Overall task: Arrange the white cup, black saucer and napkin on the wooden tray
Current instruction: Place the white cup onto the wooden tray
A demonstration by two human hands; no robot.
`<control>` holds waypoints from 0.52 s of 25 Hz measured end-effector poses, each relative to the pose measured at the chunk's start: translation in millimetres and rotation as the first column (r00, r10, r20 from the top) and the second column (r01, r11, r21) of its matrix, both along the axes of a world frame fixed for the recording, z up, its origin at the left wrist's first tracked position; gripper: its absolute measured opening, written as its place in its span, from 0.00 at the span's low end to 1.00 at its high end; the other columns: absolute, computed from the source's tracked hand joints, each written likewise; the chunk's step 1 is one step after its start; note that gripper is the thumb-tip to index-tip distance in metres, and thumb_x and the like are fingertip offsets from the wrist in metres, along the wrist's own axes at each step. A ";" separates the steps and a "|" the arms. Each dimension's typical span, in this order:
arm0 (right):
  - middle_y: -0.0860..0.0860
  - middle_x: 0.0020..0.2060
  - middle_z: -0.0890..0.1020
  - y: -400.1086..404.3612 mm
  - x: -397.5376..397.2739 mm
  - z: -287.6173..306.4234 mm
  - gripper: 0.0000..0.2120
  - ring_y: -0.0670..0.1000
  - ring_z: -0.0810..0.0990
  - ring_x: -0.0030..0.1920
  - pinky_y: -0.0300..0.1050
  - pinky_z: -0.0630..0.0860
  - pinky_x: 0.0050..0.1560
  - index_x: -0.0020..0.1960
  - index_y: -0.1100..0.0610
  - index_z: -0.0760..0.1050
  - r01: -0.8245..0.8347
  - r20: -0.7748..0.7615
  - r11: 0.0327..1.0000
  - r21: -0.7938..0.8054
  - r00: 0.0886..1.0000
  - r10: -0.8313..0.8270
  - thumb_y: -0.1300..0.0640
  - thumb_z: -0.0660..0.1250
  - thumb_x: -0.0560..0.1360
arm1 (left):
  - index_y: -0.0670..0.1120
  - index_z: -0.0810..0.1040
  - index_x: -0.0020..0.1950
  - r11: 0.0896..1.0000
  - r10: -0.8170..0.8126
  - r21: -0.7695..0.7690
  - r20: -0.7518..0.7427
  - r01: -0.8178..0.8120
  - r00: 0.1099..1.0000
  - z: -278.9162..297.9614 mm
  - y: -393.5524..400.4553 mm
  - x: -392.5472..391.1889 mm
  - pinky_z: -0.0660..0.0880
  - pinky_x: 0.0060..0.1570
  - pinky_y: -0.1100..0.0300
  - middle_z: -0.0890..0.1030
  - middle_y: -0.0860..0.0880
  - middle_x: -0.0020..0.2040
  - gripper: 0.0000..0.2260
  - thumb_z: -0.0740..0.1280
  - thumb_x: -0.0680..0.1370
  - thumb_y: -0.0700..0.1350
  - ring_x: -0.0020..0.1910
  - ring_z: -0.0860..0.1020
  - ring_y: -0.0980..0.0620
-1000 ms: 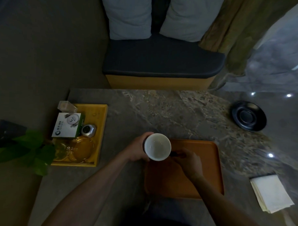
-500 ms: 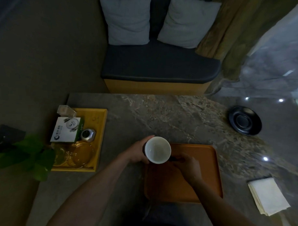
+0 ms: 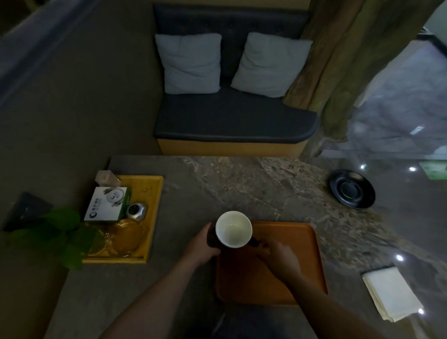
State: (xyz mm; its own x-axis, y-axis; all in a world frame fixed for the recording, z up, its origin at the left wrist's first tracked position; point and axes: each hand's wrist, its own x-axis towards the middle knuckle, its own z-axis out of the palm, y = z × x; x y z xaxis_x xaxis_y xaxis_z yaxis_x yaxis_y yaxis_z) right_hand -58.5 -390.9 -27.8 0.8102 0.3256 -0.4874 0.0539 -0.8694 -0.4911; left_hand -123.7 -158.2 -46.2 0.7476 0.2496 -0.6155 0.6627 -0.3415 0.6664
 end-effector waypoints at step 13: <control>0.54 0.62 0.78 -173.4 -27.3 42.8 0.17 0.55 0.78 0.60 0.51 0.76 0.59 0.63 0.51 0.75 -0.309 0.027 0.908 -0.282 0.944 0.329 0.45 0.62 0.78 | 0.51 0.72 0.68 0.669 -0.635 0.251 -0.296 0.699 0.714 58.3 -94.2 -43.0 0.74 0.62 0.53 0.74 0.48 0.68 0.21 0.70 0.76 0.53 0.64 0.75 0.49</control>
